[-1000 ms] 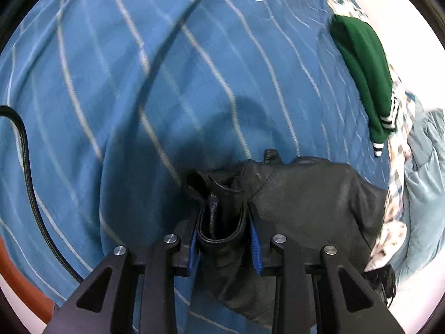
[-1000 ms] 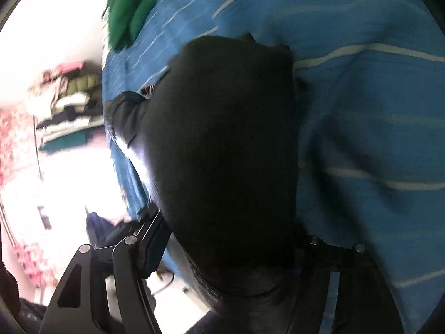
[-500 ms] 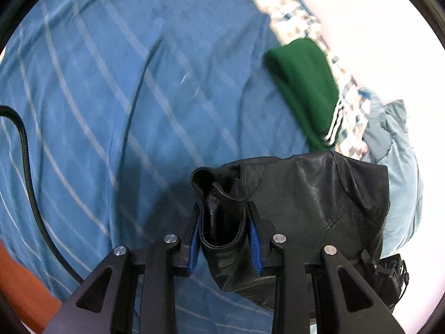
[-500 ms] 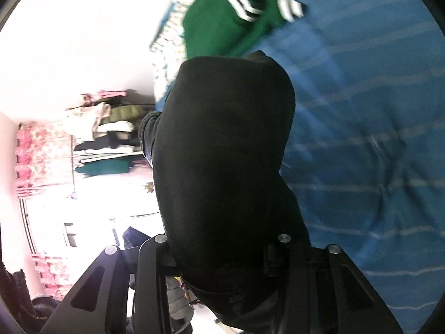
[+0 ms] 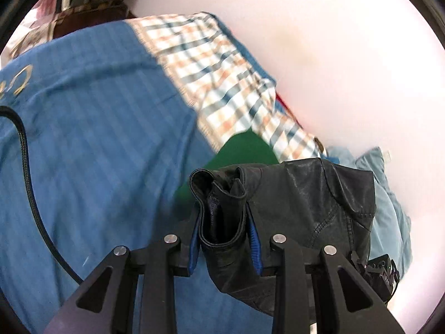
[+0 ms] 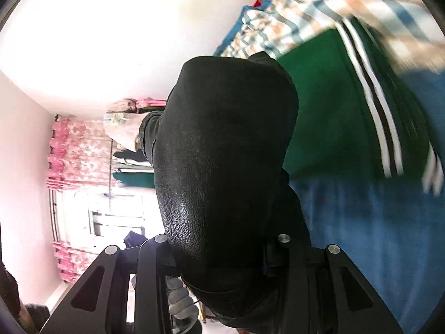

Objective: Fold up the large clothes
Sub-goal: 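Lift the folded jacket with both grippers and carry it onto the green sweater, then open both grippers to release the jacket on the sweater and withdraw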

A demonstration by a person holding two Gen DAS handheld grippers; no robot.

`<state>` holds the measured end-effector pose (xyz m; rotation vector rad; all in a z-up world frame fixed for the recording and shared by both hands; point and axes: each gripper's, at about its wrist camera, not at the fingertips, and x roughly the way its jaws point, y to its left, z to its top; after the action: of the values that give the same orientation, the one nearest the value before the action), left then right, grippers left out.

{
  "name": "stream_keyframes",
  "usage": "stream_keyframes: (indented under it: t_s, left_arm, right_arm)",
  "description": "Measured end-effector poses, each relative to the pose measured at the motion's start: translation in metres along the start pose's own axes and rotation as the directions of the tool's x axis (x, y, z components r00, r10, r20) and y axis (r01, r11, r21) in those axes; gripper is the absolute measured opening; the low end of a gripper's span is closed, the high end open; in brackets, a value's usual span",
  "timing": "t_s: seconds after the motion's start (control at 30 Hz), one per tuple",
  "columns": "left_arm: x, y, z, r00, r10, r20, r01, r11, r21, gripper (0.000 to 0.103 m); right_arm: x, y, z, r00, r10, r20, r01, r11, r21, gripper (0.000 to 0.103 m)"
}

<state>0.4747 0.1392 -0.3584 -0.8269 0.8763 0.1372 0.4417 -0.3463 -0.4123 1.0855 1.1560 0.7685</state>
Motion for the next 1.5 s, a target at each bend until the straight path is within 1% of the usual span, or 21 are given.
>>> stream_keyframes:
  t_s: [0.17,0.27,0.33,0.4,0.47,0.53,0.57,0.6,0.63,0.67,0.7,0.73,0.77,0.8,0.9,1.0,1.13,1.2,1.27,1.33,1.5]
  left_arm:
    - [0.086,-0.011,0.028,0.999,0.035,0.036,-0.036,0.999,0.031,0.026]
    - [0.146,-0.004,0.028,0.997,0.077,-0.019,-0.076,0.996,0.038,0.026]
    - [0.173,0.001,0.028,0.993,0.109,-0.037,-0.107,0.993,0.049,0.026]
    - [0.186,0.004,0.027,0.994,0.098,-0.055,-0.095,0.994,0.055,0.027]
    - [0.185,0.002,0.027,0.991,0.118,-0.064,-0.113,0.991,0.076,0.032]
    - [0.185,0.001,0.027,0.987,0.14,-0.084,-0.131,0.987,0.098,0.032]
    - [0.184,0.001,0.027,0.985,0.144,-0.095,-0.134,0.985,0.106,0.032]
    - [0.182,-0.002,0.027,0.982,0.159,-0.1,-0.146,0.981,0.127,0.032]
    - [0.181,-0.005,0.027,0.979,0.179,-0.099,-0.163,0.975,0.151,0.036]
    - [0.179,-0.012,0.026,0.973,0.215,-0.087,-0.195,0.962,0.19,0.043]
    - [0.177,-0.018,0.026,0.969,0.24,-0.066,-0.22,0.95,0.223,0.048]
    - [0.174,-0.023,0.026,0.963,0.268,-0.043,-0.248,0.935,0.255,0.073]
    - [0.173,-0.028,0.026,0.955,0.294,-0.024,-0.275,0.917,0.289,0.094]
    - [0.169,-0.035,0.025,0.948,0.318,-0.004,-0.299,0.896,0.328,0.096]
    - [0.16,-0.051,0.019,0.922,0.386,0.028,-0.36,0.828,0.429,0.096]
    - [0.142,-0.065,0.008,0.902,0.426,0.064,-0.396,0.762,0.512,0.096]
    - [0.103,-0.081,-0.005,0.905,0.417,0.085,-0.384,0.715,0.585,0.096]
    - [0.076,-0.091,-0.013,0.908,0.407,0.097,-0.376,0.691,0.618,0.096]
    - [0.043,-0.1,-0.022,0.916,0.388,0.1,-0.356,0.674,0.648,0.096]
    - [0.014,-0.107,-0.028,0.92,0.376,0.108,-0.348,0.661,0.664,0.096]
    - [-0.076,-0.124,-0.043,0.939,0.326,0.11,-0.307,0.649,0.696,0.096]
  right_arm:
    - [0.043,-0.063,0.106,0.995,0.057,-0.078,-0.053,0.997,0.06,0.04]
    - [0.067,-0.122,0.149,0.992,0.007,-0.125,0.011,0.99,0.142,0.04]
    - [0.075,-0.154,0.163,0.987,-0.035,-0.156,0.063,0.981,0.183,0.042]
    - [0.074,-0.173,0.168,0.985,-0.054,-0.165,0.088,0.974,0.21,0.047]
    - [0.073,-0.17,0.165,0.982,-0.082,-0.172,0.113,0.976,0.184,0.055]
    - [0.075,-0.158,0.159,0.967,-0.178,-0.179,0.205,0.968,0.142,0.067]
    - [0.074,-0.147,0.156,0.949,-0.265,-0.171,0.284,0.954,0.096,0.074]
    - [0.072,-0.132,0.15,0.918,-0.37,-0.146,0.38,0.924,0.048,0.078]
    - [0.071,-0.125,0.146,0.898,-0.42,-0.13,0.427,0.904,0.03,0.081]
    - [0.069,-0.114,0.14,0.862,-0.498,-0.094,0.5,0.866,-0.001,0.085]
    - [0.065,-0.097,0.128,0.804,-0.593,-0.033,0.592,0.805,-0.043,0.088]
    - [0.066,-0.087,0.122,0.759,-0.651,-0.002,0.65,0.757,-0.069,0.091]
    - [0.067,-0.075,0.111,0.686,-0.726,0.046,0.726,0.68,-0.103,0.092]
    - [0.067,-0.064,0.098,0.626,-0.775,0.093,0.779,0.616,-0.116,0.092]
    - [0.071,-0.038,0.055,0.475,-0.863,0.17,0.88,0.461,-0.117,0.092]
    - [0.075,-0.013,0.01,0.344,-0.913,0.219,0.939,0.331,-0.096,0.093]
    - [0.063,0.033,-0.052,0.272,-0.925,0.264,0.962,0.27,-0.044,0.094]
    - [0.055,0.06,-0.074,0.258,-0.922,0.29,0.964,0.265,-0.015,0.094]
    - [0.04,0.088,-0.073,0.242,-0.918,0.314,0.967,0.256,0.002,0.094]
    - [0.027,0.128,-0.103,0.23,-0.912,0.34,0.968,0.249,0.014,0.094]
    - [-0.005,0.217,-0.176,0.177,-0.895,0.409,0.977,0.211,0.041,0.094]
